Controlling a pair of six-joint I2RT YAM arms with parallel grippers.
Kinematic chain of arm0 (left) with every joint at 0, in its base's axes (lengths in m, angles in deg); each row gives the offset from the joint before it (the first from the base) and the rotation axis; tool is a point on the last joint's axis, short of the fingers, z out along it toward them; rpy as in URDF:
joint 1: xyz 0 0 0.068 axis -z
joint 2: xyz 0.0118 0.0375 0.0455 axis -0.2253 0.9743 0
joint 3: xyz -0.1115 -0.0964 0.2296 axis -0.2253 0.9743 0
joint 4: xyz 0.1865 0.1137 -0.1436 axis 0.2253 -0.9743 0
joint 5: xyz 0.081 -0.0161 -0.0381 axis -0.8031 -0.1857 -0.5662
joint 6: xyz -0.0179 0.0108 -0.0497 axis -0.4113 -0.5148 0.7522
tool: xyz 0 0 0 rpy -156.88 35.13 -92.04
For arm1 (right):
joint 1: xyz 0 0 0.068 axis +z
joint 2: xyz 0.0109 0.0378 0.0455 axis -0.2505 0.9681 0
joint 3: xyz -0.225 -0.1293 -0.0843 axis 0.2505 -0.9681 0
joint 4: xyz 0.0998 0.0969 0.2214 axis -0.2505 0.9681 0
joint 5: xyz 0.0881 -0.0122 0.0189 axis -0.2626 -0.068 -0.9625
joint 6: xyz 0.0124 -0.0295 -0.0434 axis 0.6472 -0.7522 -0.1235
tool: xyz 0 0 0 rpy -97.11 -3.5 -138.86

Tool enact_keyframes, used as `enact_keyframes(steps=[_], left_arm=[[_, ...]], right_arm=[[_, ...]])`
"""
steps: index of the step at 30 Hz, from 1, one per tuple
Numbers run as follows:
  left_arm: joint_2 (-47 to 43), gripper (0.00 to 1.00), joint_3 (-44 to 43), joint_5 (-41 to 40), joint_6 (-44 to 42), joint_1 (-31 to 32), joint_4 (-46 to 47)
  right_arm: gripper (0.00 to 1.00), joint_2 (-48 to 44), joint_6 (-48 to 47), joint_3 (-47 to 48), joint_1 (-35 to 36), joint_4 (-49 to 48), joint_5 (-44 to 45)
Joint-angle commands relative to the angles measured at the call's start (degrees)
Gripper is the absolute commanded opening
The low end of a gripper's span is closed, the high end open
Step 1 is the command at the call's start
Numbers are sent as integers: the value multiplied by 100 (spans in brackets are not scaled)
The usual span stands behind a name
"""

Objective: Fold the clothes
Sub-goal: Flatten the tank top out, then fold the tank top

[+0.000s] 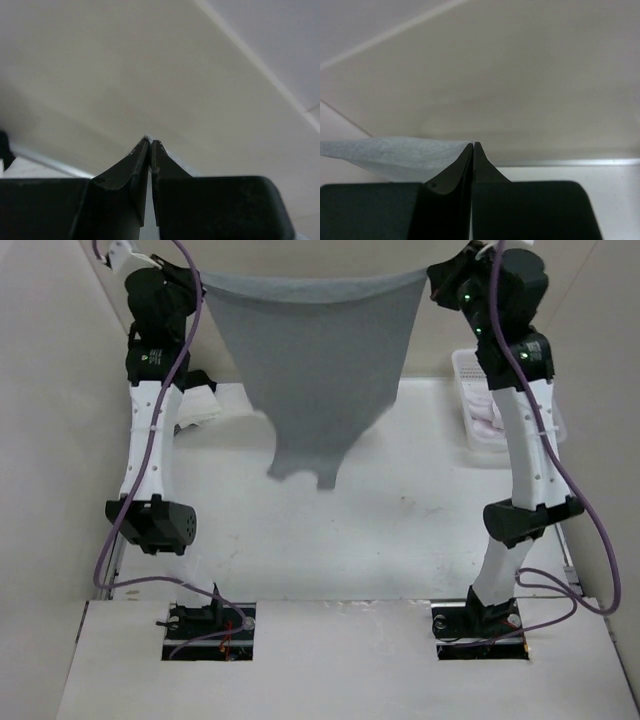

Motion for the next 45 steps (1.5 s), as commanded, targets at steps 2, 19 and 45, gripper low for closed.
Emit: enact_keyframes(steps=[2, 19, 45], left_arm=[[-951, 1, -366, 221, 51, -215, 400], [-6396, 2, 7679, -1307, -64, 1269, 1255], [-6247, 2, 8301, -2233, 1018, 2063, 678]], right_arm=[[0, -889, 103, 557, -30, -176, -203], [0, -7294, 1111, -9386, 1690, -1274, 675], [0, -6168, 1450, -10141, 2622, -2017, 1007]])
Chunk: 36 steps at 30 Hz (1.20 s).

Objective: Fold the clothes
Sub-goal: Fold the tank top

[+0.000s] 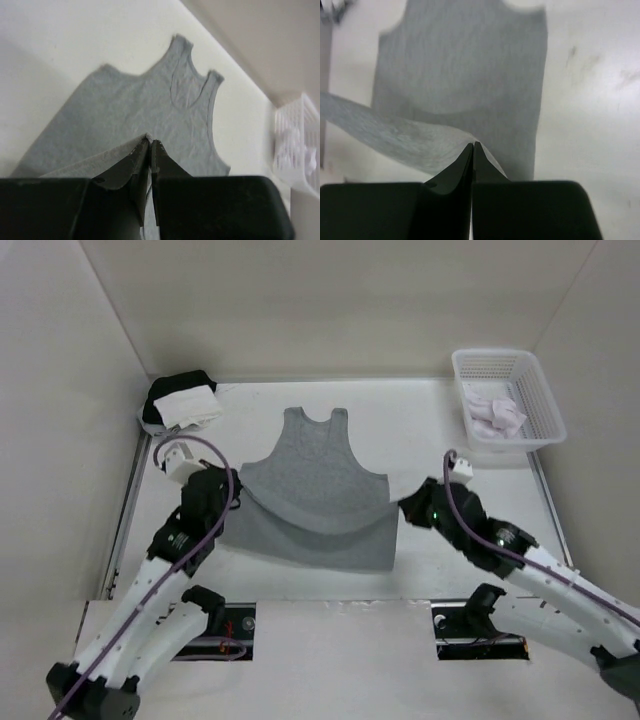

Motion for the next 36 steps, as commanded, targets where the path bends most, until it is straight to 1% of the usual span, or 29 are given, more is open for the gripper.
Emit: enact_keyframes(steps=[1, 3, 5, 8, 9, 11, 12, 13, 14, 15, 16, 17, 18, 20, 22, 23, 25, 26, 27, 28, 30, 32, 34, 36], left_arm=[[992, 2, -588, 114, -237, -681, 1871], [1818, 2, -904, 395, -167, -1182, 2416], [2810, 2, -1431, 693, -210, -1631, 2821], [4409, 2, -2362, 1028, -333, -1966, 3139], [4780, 3, -2600, 1072, -359, -2019, 3157], [5728, 6, -3319, 1300, -491, -2098, 3122], [6142, 9, -3610, 1397, -518, -2160, 3139], [6494, 17, -3900, 1529, -501, -2186, 3192], [6794, 26, -4190, 1730, -544, -2213, 3192], [6988, 32, -4411, 1889, -597, -2222, 3149], [7033, 37, -4448, 1951, -623, -2239, 3157], [6929, 42, -4292, 1934, -606, -2283, 3209], [6754, 43, -4038, 1891, -588, -2292, 3279], [6115, 43, -3135, 1838, -527, -2231, 3533], [5333, 39, -1880, 1540, -378, -1969, 3963], [4946, 38, -1281, 1382, -290, -1828, 4096], [4199, 32, -234, 1153, 34, -1695, 4176], [3873, 28, 162, 1187, 97, -1694, 4133], [3565, 26, 488, 1318, 97, -1738, 4019], [3266, 26, 796, 1458, 132, -1825, 3844], [2747, 27, 1324, 1879, 185, -2054, 3510], [2351, 30, 1790, 2214, 281, -2308, 3325], [2174, 36, 2098, 2408, 334, -2528, 3359], [2226, 38, 2257, 2627, 334, -2766, 3499]], right_arm=[[0, 938, -1356, 670, -1567, -2205, -1560], [0, 1772, -1436, 1153, -2378, -2751, -2247], [0, 2686, -1515, 1759, -2923, -3121, -2688], [0, 3926, -1568, 2734, -3434, -3219, -3023], [0, 4365, -1585, 3094, -3575, -3219, -3094], [0, 5270, -1585, 3833, -3804, -3158, -3234], [0, 5701, -1568, 4193, -3892, -3114, -3261], [3, 6105, -1524, 4510, -3962, -3088, -3227], [13, 6466, -1472, 4791, -4015, -3061, -3191], [27, 6766, -1436, 5020, -4033, -3000, -3191], [40, 6969, -1436, 5127, -4042, -2947, -3165], [46, 7040, -1445, 5128, -4042, -2929, -3139], [50, 7015, -1427, 4954, -4016, -2973, -3077], [52, 6683, -1383, 4271, -4007, -3226, -2963], [51, 6060, -1243, 3227, -3824, -3726, -2788], [47, 5718, -1182, 2682, -3701, -4016, -2735], [27, 5136, -1067, 1757, -3428, -4439, -2690], [11, 4777, -1032, 1205, -3201, -4624, -2673], [4, 4582, -988, 912, -3094, -4695, -2638], [1, 4354, -909, 561, -2962, -4765, -2576], [1, 3923, -804, -46, -2707, -4854, -2471], [3, 3519, -768, -521, -2470, -4915, -2392], [8, 3176, -768, -882, -2311, -4907, -2286], [11, 2973, -759, -1128, -2276, -4881, -2207]])
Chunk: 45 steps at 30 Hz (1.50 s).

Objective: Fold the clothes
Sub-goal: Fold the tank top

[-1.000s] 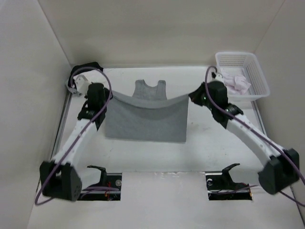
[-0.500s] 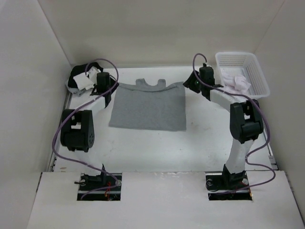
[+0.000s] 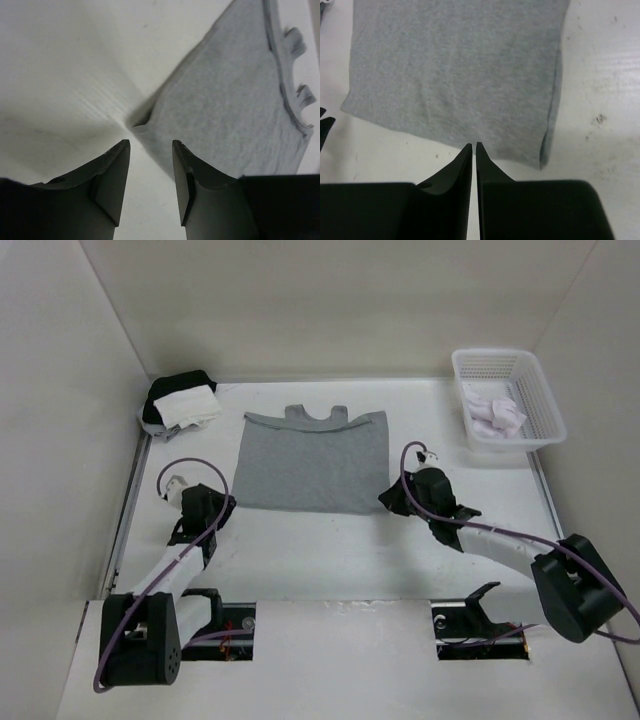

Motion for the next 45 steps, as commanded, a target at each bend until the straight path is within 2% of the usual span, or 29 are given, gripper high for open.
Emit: enact_keyframes(steps=[1, 4, 10, 15, 17, 25, 31, 36, 38, 40, 42, 45], left_arm=[[27, 38, 227, 693, 173, -307, 295], [431, 39, 201, 932, 190, -405, 629], [1222, 33, 113, 915, 305, -475, 1051], [1566, 12, 96, 1011, 428, -458, 1412], [1505, 7, 113, 1012, 437, -484, 1386], [1399, 4, 87, 888, 252, -546, 1342], [1504, 2, 113, 915, 217, -546, 1500], [1347, 2, 96, 906, 191, -510, 1500], [1241, 2, 104, 889, 191, -510, 1474], [1136, 1, 105, 880, 217, -502, 1465], [908, 0, 61, 888, 278, -440, 1439], [-65, 0, -167, 784, 498, -134, 993]], right_arm=[[13, -333, 126, -334, 61, -452, 305], [18, -386, 135, -527, 17, -487, 305], [32, -219, 337, -747, 8, -724, 392], [41, -70, 697, -862, -1, -699, 699], [45, -26, 802, -862, -1, -585, 761], [47, 290, 1251, -845, 26, -417, 902], [39, 545, 1427, -739, -18, -557, 911], [20, 897, 1523, -590, -18, -724, 815], [15, 906, 1541, -581, -18, -768, 876], [6, 871, 1515, -572, -18, -812, 928], [1, 557, 1401, -624, -18, -900, 1112], [0, -706, 980, -686, 174, -525, 1385]])
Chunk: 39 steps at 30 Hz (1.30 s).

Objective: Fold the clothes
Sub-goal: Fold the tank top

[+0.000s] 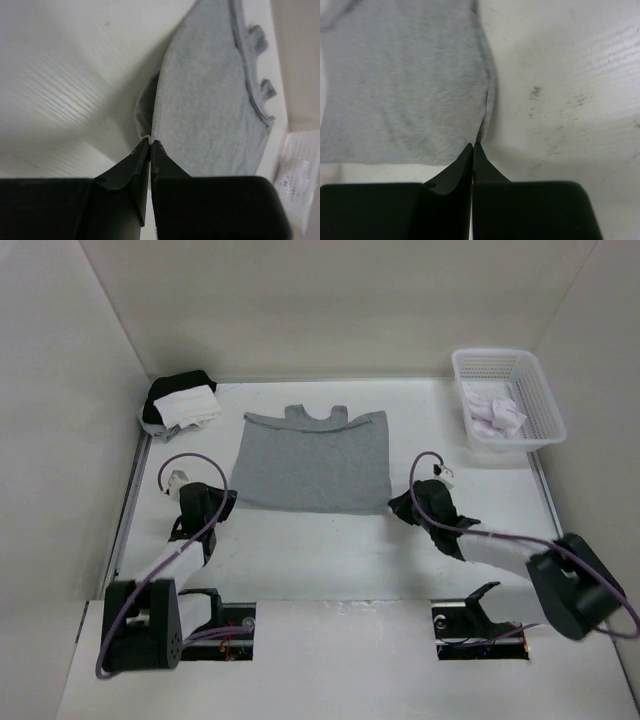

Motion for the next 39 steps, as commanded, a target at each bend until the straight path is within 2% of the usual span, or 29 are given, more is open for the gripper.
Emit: enact_keyframes(steps=[1, 5, 8, 13, 17, 19, 22, 25, 28, 29, 31, 34, 36, 39], left_arm=[[-1264, 0, -480, -259, 170, 391, -429], [-2909, 0, -1682, -839, -206, 1033, -2098], [-3588, 0, -2675, -1042, -584, 1254, -2794], [-4002, 0, -3811, -1086, -788, 1430, -3472], [-3924, 0, -3953, -1043, -805, 1448, -3587], [-3774, 0, -3769, -1025, -779, 1448, -3526], [-3415, 0, -3348, -1016, -752, 1386, -3360], [-2713, 0, -2830, -990, -683, 1246, -2868], [-1485, 0, -2539, -981, -595, 1105, -2000], [-949, 1, -2564, -1007, -586, 1096, -1657], [114, 1, -2835, -1008, -533, 1087, -1138], [1574, 1, -3739, -1060, -559, 1087, -671], [2419, 1, -4521, -981, -612, 983, -678], [3317, 1, -5506, -736, -770, 903, -958]], right_arm=[[0, -1633, -483, 90, 271, 402, 528], [0, -3884, -1080, 940, 842, 2625, 1222], [0, -4801, -1467, 1932, 1369, 3944, 1820], [1, -5111, -1898, 3708, 2336, 5151, 2647], [3, -4821, -2162, 4186, 2715, 5241, 2867], [3, -4593, -2303, 4090, 2602, 5022, 2745], [4, -4207, -2374, 3660, 1927, 4495, 2106], [4, -3549, -2234, 3054, 646, 3662, 702], [4, -2339, -1848, 2579, -734, 2486, -783], [4, -1950, -1760, 2551, -991, 2185, -1032], [4, -801, -1688, 2778, -1457, 1560, -1437], [4, 817, -1697, 3751, -1696, 1268, -1755], [3, 1671, -1732, 4560, -1845, 1329, -1825], [3, 2481, -1741, 5537, -2021, 1645, -2001]])
